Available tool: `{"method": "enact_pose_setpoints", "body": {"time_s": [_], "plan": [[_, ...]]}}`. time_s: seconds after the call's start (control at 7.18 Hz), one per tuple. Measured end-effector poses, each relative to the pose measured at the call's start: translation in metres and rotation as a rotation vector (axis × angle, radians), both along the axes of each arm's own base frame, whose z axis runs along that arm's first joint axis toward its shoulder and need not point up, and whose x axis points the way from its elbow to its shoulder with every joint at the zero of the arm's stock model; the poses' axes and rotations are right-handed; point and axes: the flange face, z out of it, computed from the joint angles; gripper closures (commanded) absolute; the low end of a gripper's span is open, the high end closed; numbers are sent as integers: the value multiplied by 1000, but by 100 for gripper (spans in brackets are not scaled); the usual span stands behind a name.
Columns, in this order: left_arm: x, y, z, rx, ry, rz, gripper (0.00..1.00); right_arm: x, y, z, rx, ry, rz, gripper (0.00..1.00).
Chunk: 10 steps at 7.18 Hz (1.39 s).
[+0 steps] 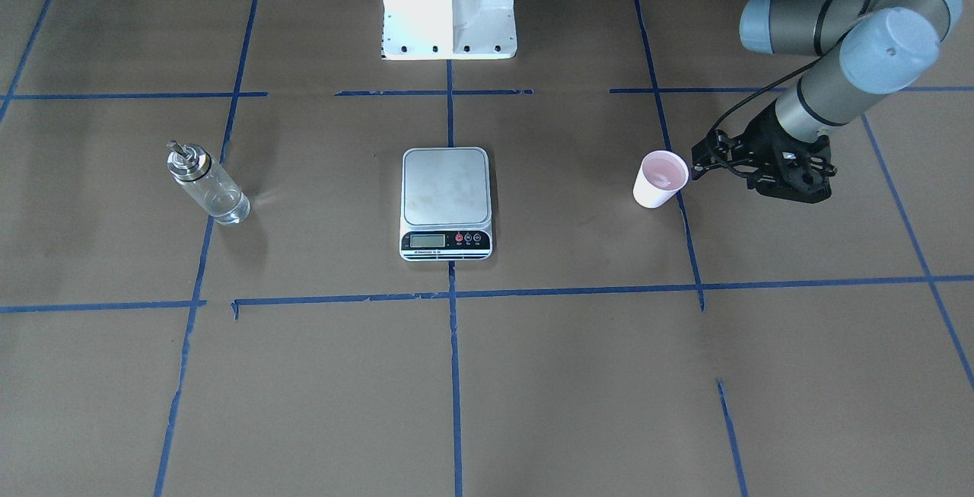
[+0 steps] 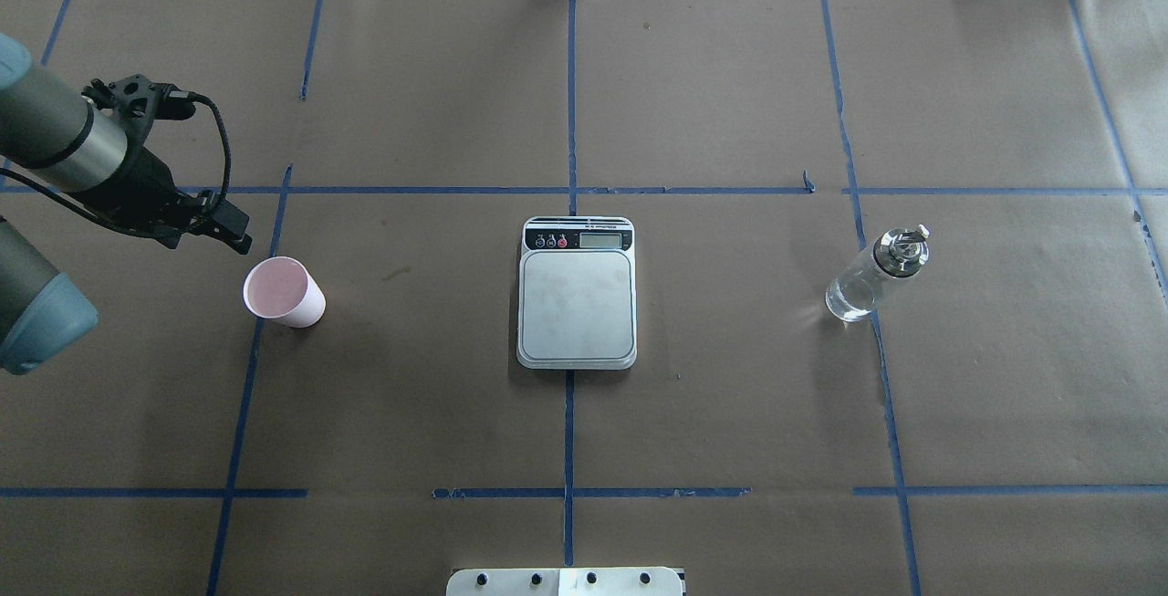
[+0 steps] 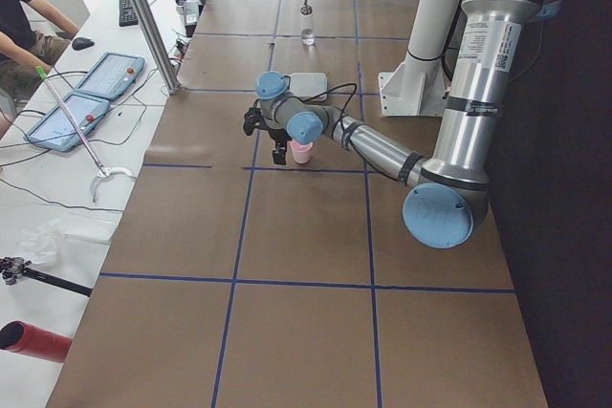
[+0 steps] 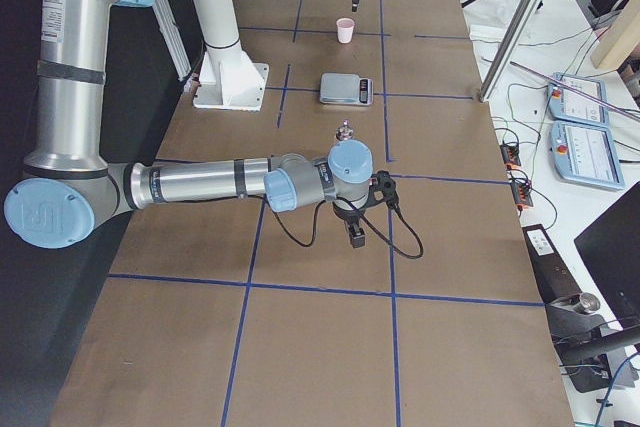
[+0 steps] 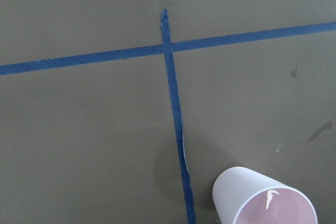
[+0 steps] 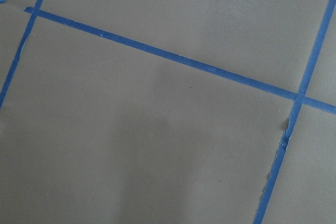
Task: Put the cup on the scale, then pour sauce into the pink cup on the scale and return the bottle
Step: 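Move the left gripper down to the pink cup and grasp it, then lift the pink cup with the left gripper and carry it over the scale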
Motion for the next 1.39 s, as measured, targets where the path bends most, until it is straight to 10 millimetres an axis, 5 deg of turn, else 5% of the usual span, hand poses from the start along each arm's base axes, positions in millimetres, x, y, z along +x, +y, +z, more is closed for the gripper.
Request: {"method": "enact_pose_setpoints", "body": {"time_s": [0.7, 1.11, 1.39], "plan": [[34, 16, 6, -2, -40, 20, 22, 0, 1, 2, -27, -2, 17, 0], [43, 21, 8, 1, -45, 38, 100, 0, 1, 0, -47, -8, 35, 0], [45, 21, 9, -1, -47, 40, 100, 0, 1, 0, -47, -9, 35, 0]]}}
